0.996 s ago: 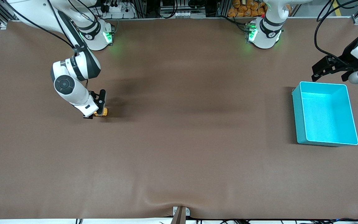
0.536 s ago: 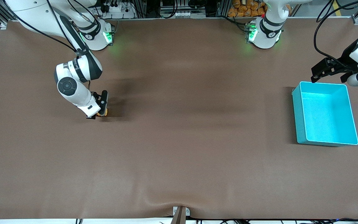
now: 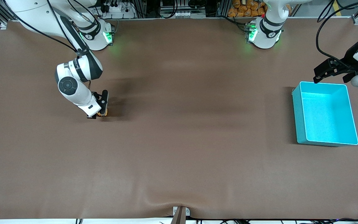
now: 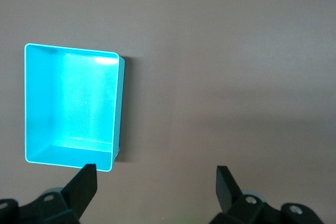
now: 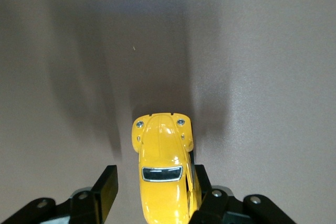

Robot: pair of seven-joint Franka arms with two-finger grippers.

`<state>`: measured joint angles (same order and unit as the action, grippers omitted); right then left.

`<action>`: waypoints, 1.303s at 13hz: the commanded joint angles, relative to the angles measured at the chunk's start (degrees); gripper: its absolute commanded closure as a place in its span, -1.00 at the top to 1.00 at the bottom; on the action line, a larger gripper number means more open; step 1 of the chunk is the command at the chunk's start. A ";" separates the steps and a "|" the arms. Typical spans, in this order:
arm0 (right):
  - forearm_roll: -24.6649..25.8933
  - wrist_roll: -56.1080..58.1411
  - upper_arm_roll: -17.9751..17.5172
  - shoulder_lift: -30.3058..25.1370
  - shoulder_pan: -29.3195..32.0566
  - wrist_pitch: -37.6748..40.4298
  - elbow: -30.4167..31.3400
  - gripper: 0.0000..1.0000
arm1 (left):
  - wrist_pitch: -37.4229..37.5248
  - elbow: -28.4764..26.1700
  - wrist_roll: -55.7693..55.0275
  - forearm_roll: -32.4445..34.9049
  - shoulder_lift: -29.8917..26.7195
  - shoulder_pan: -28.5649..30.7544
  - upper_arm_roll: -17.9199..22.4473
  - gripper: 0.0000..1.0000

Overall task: Wind and store yellow beetle car
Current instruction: 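Close the right gripper around the yellow car's body, then drag the held car backward along the table with the right gripper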

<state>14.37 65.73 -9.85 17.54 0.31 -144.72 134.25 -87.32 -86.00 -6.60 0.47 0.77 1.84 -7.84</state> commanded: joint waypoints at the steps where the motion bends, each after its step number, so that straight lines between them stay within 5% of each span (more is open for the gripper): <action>1: 1.71 0.19 -0.34 0.57 0.83 -1.00 0.22 0.09 | -0.14 -0.13 -0.17 1.37 -0.07 0.01 -0.16 1.00; 6: 1.71 0.19 -0.26 1.27 0.83 -1.53 0.14 -0.14 | -0.14 0.04 -0.17 1.37 0.28 0.01 -0.16 1.00; 17: 1.71 1.06 0.01 3.11 2.67 -3.20 -0.30 -0.15 | -0.14 -0.13 -0.43 1.73 0.72 -1.31 0.19 1.00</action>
<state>14.72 65.94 -9.80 18.06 1.49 -145.59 134.22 -87.32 -86.18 -6.60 0.66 1.44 1.39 -7.84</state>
